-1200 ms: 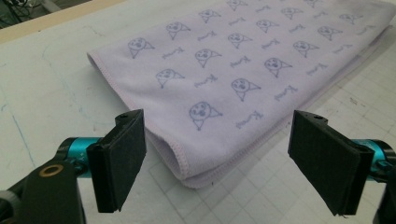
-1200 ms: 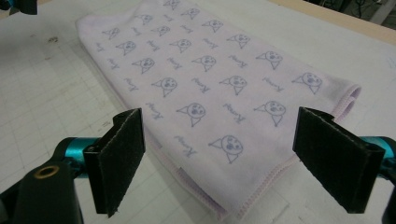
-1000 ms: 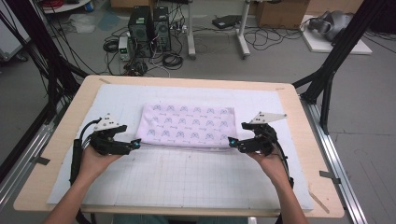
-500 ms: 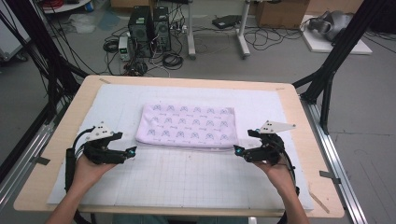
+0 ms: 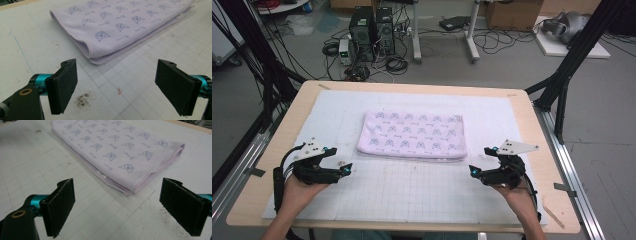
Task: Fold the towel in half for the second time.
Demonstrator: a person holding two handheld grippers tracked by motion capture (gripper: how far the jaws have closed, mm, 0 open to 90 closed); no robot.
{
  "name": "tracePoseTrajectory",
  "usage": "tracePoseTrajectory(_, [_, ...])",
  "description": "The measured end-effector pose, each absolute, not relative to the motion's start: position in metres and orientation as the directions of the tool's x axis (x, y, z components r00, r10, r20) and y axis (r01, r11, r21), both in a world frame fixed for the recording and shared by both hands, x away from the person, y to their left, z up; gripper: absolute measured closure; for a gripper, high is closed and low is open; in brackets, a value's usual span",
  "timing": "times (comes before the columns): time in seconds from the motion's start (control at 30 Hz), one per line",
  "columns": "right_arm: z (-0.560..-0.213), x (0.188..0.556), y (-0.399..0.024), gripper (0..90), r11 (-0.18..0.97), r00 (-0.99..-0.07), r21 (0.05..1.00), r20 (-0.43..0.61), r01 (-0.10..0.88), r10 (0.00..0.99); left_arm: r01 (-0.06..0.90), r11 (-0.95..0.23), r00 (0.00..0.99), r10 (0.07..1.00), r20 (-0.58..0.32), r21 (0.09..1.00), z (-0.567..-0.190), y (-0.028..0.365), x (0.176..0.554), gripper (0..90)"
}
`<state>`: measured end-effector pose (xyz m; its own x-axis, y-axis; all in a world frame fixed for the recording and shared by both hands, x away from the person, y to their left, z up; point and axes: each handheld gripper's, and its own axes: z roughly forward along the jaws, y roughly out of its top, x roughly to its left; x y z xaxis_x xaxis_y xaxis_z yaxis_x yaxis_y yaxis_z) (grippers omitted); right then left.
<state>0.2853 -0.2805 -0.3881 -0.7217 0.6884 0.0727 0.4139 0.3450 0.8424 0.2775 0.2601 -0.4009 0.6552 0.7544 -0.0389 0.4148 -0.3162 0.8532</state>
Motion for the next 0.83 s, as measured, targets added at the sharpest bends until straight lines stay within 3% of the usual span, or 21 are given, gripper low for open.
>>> tracePoseTrajectory(0.83, [-0.397,0.259,-0.287,12.3,0.343,-0.727,0.845,0.077,0.411,0.682,0.416,-0.314,0.647,0.762,-0.035,0.853,-0.408,0.266,0.253,18.7])
